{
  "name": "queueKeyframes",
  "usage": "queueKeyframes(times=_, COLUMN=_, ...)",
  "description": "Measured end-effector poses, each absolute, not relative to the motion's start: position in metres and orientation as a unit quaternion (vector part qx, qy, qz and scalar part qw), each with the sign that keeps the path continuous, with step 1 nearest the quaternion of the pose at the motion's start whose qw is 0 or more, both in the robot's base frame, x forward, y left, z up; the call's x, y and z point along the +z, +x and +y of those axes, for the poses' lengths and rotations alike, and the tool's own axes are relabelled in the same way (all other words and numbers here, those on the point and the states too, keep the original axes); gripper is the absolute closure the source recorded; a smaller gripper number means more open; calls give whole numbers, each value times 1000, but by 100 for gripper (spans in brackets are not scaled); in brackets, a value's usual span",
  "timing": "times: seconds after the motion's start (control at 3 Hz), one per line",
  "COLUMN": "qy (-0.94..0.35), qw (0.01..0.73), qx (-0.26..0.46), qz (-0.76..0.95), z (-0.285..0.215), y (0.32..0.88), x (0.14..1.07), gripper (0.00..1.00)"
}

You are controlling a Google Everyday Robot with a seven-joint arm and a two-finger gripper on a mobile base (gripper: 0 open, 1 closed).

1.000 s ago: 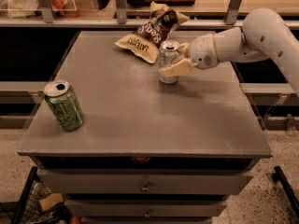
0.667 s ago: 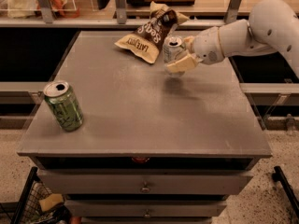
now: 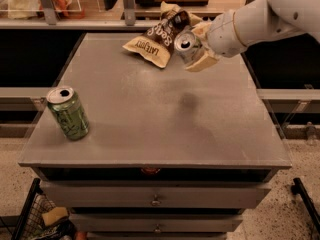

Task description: Knock 7up can over

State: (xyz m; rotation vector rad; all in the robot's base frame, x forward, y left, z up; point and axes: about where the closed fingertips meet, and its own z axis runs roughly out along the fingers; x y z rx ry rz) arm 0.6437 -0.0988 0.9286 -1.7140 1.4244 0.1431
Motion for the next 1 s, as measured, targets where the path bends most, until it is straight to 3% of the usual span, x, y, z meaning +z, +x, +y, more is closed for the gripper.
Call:
queueKeyframes(times=0.33, qy=-783, qw=393, qx=-27, qz=481, z=-80, y=625, x=932, gripper=100)
queueKeyframes(times=1.0, qy=-912, qw=280, qx=-112, qz=277, z=-41, y=596, x=915, gripper=100)
